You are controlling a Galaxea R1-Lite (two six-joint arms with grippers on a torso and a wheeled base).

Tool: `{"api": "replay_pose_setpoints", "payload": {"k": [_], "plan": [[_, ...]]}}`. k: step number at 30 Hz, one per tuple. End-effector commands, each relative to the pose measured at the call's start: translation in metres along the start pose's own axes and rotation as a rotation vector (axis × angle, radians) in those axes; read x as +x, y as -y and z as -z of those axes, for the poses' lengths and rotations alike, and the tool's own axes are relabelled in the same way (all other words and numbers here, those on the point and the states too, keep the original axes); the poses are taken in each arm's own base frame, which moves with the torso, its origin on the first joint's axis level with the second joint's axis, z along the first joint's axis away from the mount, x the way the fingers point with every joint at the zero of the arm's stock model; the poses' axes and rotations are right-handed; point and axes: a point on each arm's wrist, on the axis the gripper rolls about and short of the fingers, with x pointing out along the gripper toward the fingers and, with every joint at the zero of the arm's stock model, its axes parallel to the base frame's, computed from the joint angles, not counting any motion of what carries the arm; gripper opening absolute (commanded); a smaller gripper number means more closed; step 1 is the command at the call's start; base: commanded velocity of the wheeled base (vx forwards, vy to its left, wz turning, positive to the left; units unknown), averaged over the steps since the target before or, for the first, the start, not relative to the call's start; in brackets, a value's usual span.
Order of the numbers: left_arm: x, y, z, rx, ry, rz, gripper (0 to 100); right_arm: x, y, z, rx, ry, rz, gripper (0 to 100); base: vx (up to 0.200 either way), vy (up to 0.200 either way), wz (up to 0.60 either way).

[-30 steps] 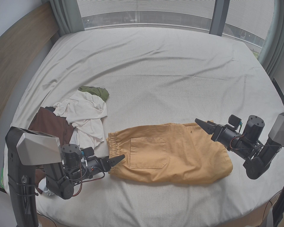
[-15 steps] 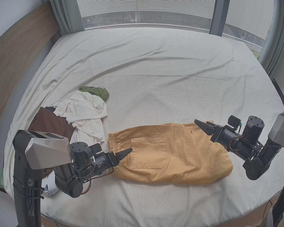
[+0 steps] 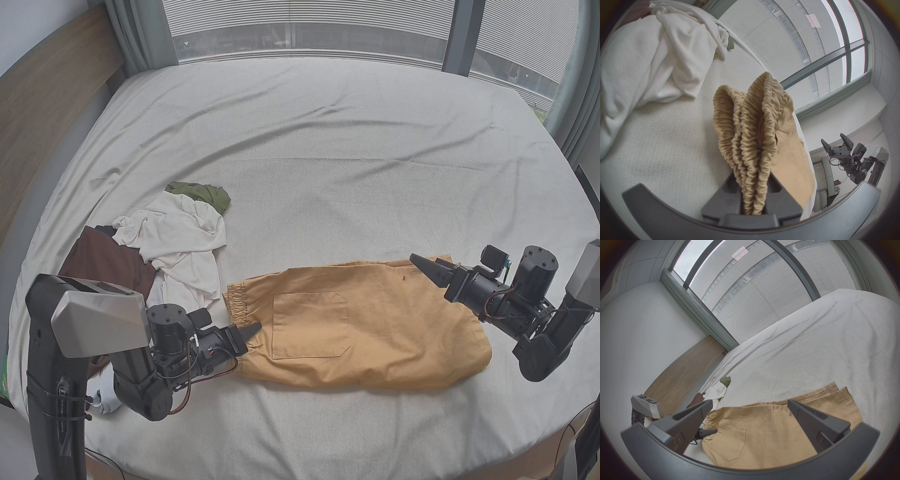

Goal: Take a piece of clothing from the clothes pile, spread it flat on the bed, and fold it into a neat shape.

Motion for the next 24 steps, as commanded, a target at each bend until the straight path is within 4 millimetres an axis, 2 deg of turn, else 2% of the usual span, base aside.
{"api": "replay_pose_setpoints", "payload": {"k": [1,4,10,18,24], "plan": [[-0.008,0.007,-0.01,0.008,0.028,0.008,0,0.001,0.001,0.002,0.003,-0.007,0.003,100,0.0,0.0,0.0],[-0.02,0.007,-0.015,0.002,0.039,-0.008,0,0.002,0.005,0.007,0.01,-0.022,0.014,100,0.0,0.0,0.0],[-0.028,0.001,-0.02,-0.007,0.048,-0.03,0,0.002,0.006,0.01,0.013,-0.03,0.018,100,0.0,0.0,0.0],[-0.042,0.006,-0.025,-0.009,0.054,-0.033,0,0.003,0.007,0.015,0.016,-0.045,0.02,100,0.0,0.0,0.0],[-0.051,-0.001,-0.031,-0.015,0.062,-0.047,0,0.003,0.006,0.016,0.017,-0.048,0.017,100,0.0,0.0,0.0]]}}
